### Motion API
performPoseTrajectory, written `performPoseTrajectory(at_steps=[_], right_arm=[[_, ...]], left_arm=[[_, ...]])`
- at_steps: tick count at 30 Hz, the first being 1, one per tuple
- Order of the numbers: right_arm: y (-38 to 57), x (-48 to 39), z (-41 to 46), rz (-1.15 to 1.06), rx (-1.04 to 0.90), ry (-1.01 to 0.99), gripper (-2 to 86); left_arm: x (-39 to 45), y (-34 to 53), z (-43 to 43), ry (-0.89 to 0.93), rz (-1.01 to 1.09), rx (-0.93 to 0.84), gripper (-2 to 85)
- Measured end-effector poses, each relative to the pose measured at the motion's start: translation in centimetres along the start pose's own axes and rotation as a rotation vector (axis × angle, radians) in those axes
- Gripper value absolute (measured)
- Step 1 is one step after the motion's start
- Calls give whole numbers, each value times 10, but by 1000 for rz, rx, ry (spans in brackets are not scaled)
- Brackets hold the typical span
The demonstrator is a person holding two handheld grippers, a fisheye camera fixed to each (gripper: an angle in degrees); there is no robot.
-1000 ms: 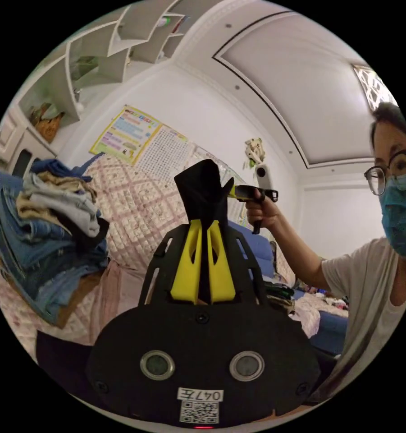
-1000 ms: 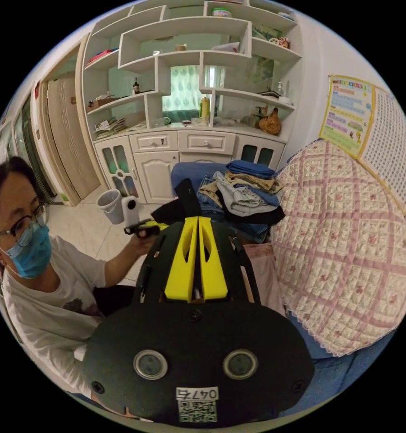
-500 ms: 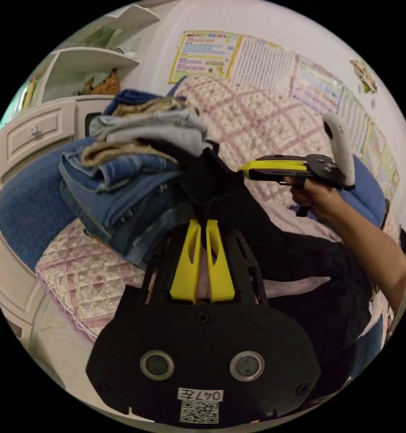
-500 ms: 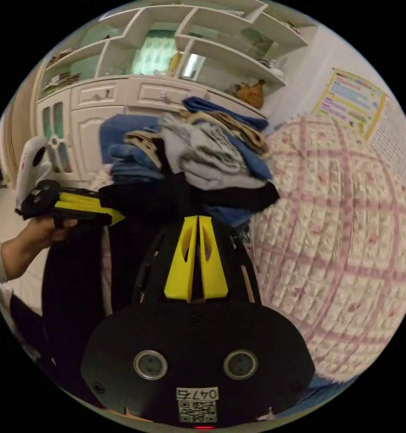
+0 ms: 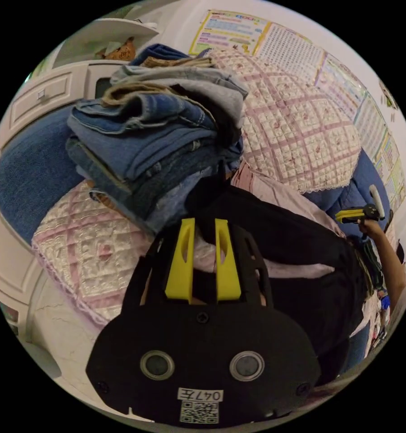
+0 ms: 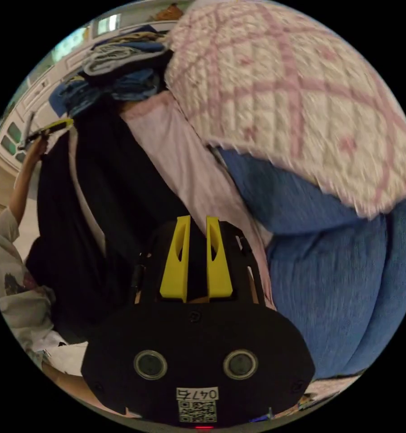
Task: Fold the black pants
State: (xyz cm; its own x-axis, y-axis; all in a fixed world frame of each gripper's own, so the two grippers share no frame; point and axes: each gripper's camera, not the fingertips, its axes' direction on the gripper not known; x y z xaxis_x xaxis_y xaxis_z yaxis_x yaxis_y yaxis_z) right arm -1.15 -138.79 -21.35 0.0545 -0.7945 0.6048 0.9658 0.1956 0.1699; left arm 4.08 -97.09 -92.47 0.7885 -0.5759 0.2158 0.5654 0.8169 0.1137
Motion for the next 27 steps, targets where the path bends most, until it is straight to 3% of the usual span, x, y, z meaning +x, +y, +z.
performPoseTrajectory(at_steps=[2, 5, 9, 12, 17, 21, 24, 27], right_arm=[[16, 16, 27, 18, -31, -2, 19], [18, 26, 75, -7, -79, -62, 28], [-12, 29, 143, 0, -83, -44, 23], [-39, 20, 197, -25, -150, 11, 4], [-76, 15, 243, 64, -50, 151, -5], [-96, 8, 304, 67, -71, 146, -5], [-108, 3, 346, 102, -66, 150, -5], [-119, -3, 396, 116, -126, 230, -6]], left_arm=[[11, 11, -12, -15, 76, 23, 73], [63, 8, -16, 30, 351, 50, 58], [143, -32, 31, 35, 622, 54, 27], [171, -71, 101, 37, 689, -88, 25], [206, -102, 184, -7, 838, -226, 55], [217, -106, 242, -6, 915, -376, 83], [214, -98, 273, -31, 938, -504, 94], [209, -97, 280, -14, 909, -515, 87]])
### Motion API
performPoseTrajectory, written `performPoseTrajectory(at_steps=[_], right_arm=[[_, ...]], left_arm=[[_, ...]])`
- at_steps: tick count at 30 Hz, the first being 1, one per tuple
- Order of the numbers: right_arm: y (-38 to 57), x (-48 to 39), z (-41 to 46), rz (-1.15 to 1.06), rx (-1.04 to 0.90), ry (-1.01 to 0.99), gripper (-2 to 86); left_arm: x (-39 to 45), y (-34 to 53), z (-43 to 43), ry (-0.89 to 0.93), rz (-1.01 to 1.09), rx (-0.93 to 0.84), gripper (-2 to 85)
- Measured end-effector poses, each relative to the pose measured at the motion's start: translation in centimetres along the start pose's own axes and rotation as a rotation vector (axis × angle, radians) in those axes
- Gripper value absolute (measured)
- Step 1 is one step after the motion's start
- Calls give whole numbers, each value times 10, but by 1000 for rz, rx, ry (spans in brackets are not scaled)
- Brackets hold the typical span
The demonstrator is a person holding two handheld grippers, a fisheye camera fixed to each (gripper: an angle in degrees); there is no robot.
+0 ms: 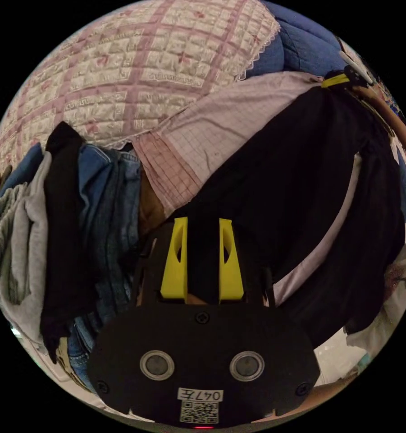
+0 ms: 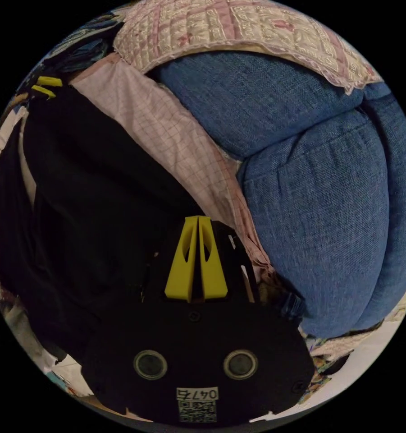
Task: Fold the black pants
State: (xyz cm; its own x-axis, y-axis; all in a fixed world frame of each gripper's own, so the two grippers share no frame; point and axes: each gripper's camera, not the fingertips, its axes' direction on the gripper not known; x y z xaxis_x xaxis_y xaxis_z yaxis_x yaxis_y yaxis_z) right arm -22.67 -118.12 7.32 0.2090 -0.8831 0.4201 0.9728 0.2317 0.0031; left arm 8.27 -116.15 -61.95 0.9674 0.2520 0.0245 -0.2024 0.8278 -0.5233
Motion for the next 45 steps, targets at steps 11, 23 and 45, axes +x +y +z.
performPoseTrajectory(at_steps=[11, 23, 45], right_arm=[[-20, -54, 119, 63, 141, -182, 17], [-62, -187, 306, 194, 68, 61, -6], [293, -616, 466, 581, 252, 49, 27]], left_arm=[[6, 8, -45, -219, -44, 108, -8], [-52, 8, -66, -364, -281, 165, -6], [-45, 596, -405, -235, -900, 624, 99]])
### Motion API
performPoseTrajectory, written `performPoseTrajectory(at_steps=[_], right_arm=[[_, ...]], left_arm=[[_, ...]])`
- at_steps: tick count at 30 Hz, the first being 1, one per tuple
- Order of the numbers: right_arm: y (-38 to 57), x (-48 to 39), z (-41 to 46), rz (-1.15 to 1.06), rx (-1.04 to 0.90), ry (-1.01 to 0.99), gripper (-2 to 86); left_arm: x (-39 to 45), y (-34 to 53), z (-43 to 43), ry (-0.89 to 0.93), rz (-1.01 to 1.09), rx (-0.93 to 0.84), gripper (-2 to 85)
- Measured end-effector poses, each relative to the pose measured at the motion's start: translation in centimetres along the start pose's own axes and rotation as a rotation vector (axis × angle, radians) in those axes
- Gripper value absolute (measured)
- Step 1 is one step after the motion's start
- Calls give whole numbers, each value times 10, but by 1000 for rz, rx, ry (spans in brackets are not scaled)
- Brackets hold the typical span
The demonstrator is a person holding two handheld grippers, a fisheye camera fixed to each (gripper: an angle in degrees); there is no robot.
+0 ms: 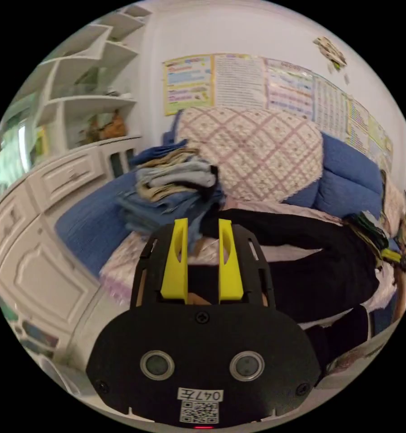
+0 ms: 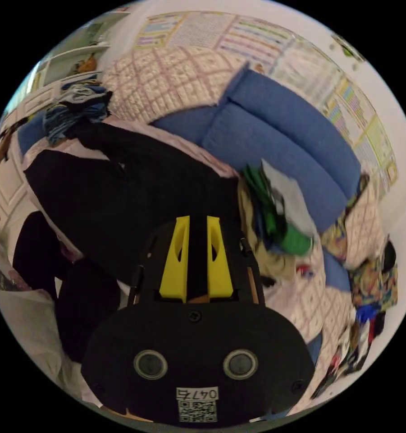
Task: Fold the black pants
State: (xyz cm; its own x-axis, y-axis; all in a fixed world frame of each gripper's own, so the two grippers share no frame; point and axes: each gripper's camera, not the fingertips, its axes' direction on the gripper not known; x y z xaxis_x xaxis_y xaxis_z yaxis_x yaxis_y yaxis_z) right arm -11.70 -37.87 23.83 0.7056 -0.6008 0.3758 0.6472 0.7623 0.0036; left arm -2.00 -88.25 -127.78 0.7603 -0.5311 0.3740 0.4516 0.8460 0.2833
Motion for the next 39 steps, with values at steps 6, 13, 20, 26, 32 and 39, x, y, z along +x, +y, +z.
performPoseTrajectory(at_steps=[6, 13, 20, 26, 32, 39], right_arm=[[137, 4, 73, 360, -47, -132, 59], [211, -10, 133, 529, -4, -359, 79], [265, -23, 196, 638, -30, -457, 79], [275, -32, 221, 665, -1, -465, 77], [254, -29, 240, 684, 51, -530, 69], [184, -39, 201, 507, 70, -444, -2]], left_arm=[[-133, 87, -8, 247, -390, -66, 115], [-213, 110, 53, 285, -689, -89, 126], [-245, 86, 71, 312, -652, -88, 6], [-224, 61, 71, 150, -353, -148, -6], [-227, 98, 90, 162, -383, -182, 16], [-197, 125, 68, -71, -291, -122, 63]])
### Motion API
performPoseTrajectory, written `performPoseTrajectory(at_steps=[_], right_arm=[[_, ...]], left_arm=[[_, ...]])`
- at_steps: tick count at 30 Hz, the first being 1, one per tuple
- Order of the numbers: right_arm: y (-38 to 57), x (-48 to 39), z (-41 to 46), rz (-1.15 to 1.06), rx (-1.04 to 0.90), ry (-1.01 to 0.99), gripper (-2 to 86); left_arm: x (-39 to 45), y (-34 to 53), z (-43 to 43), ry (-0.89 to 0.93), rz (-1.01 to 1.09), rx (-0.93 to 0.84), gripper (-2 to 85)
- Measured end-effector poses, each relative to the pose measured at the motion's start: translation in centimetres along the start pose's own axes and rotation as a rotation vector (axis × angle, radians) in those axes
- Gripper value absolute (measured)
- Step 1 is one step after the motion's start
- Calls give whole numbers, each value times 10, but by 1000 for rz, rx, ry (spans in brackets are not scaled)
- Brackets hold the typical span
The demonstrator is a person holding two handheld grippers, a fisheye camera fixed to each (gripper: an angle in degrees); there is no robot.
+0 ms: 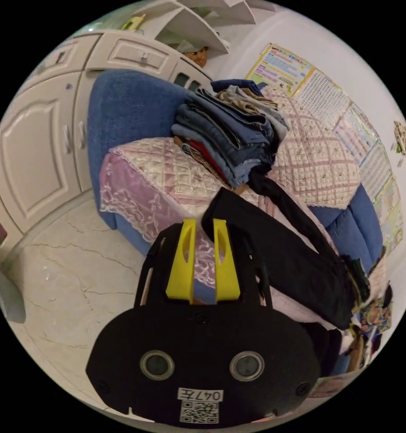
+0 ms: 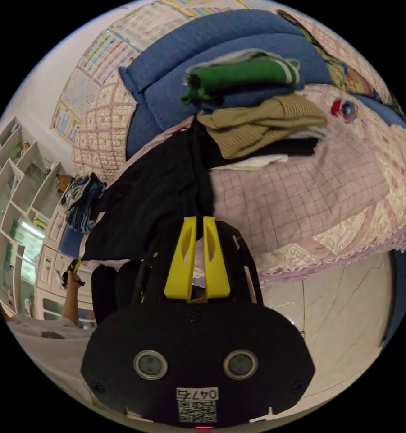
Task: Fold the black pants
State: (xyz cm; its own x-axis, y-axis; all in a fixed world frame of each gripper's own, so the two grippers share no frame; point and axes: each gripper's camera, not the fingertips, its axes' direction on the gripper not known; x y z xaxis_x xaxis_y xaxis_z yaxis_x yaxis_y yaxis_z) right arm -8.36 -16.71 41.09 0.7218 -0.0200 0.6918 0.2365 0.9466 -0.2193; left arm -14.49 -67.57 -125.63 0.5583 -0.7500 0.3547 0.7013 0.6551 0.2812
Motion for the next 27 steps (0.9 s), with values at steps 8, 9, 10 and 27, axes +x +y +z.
performPoseTrajectory(at_steps=[8, 9, 10, 27], right_arm=[[-85, -60, -35, -137, -13, 313, 69], [-107, -85, -57, -225, 108, 355, 70], [-121, -98, -63, -291, 129, 356, 65], [-587, -250, 168, -949, -460, 187, 33]], left_arm=[[114, 43, -12, -119, 378, 202, 56], [140, 44, -6, -95, 462, 202, 51], [153, 44, -2, -85, 497, 205, 49], [395, 72, 199, 94, 739, 64, -8]])
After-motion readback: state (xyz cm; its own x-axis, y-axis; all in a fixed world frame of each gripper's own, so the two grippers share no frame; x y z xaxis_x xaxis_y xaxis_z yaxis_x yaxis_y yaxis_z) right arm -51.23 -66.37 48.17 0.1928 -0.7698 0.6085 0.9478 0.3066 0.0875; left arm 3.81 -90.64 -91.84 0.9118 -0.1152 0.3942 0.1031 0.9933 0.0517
